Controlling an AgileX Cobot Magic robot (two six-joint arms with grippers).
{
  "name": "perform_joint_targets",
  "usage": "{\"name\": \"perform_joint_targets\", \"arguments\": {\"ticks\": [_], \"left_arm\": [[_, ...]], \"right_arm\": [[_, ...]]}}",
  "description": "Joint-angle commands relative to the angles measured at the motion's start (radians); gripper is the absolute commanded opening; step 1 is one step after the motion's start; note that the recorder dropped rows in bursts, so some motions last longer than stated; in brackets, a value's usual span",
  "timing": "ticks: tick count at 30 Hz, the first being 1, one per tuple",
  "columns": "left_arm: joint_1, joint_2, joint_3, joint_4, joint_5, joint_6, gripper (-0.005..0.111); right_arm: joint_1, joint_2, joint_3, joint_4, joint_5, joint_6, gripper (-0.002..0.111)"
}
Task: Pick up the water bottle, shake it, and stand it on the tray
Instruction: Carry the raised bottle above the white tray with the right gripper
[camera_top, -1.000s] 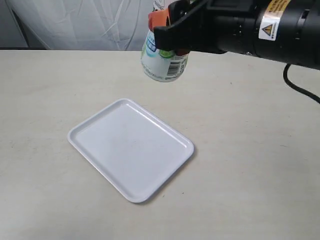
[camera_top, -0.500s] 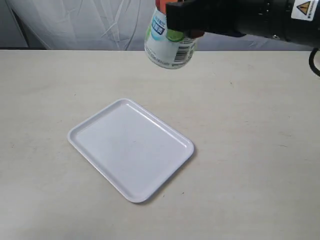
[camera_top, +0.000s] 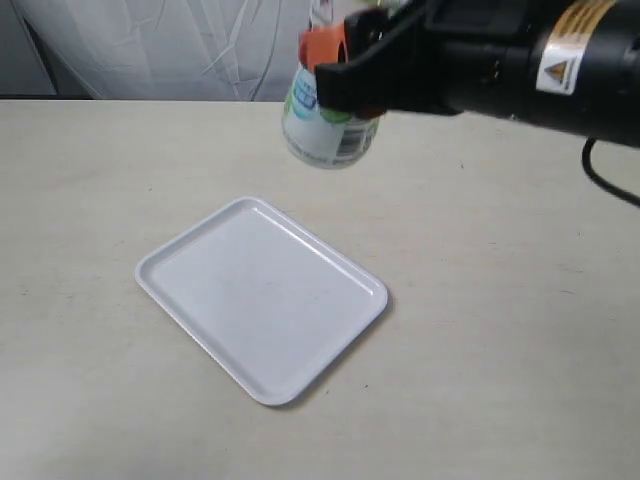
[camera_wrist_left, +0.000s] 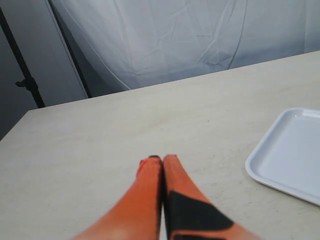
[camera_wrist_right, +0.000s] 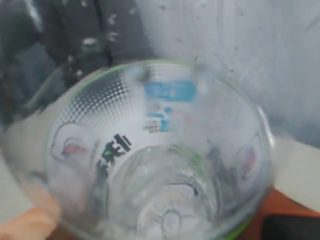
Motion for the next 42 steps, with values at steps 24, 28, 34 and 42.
{"name": "perform_joint_targets", "arguments": {"ticks": [24, 28, 34, 42], "left_arm": [[0.0, -0.005, 0.004, -0.002, 0.002, -0.002, 0.0], [0.0, -0.005, 0.004, -0.002, 0.002, -0.002, 0.0], [0.0, -0.005, 0.004, -0.002, 0.002, -0.002, 0.0], [0.0, -0.005, 0.004, -0.002, 0.002, -0.002, 0.0]], "right_arm": [[-0.113, 0.077, 0.108, 0.117, -0.122, -0.199, -0.001], [-0.168, 0.093, 0.108, 0.353, -0.091, -0.206, -0.001], [-0.107, 0.041, 0.108, 0.063, -0.081, -0.226, -0.001], [-0.052, 0.025, 0.108, 0.136, -0.063, -0.21, -0.001]]}}
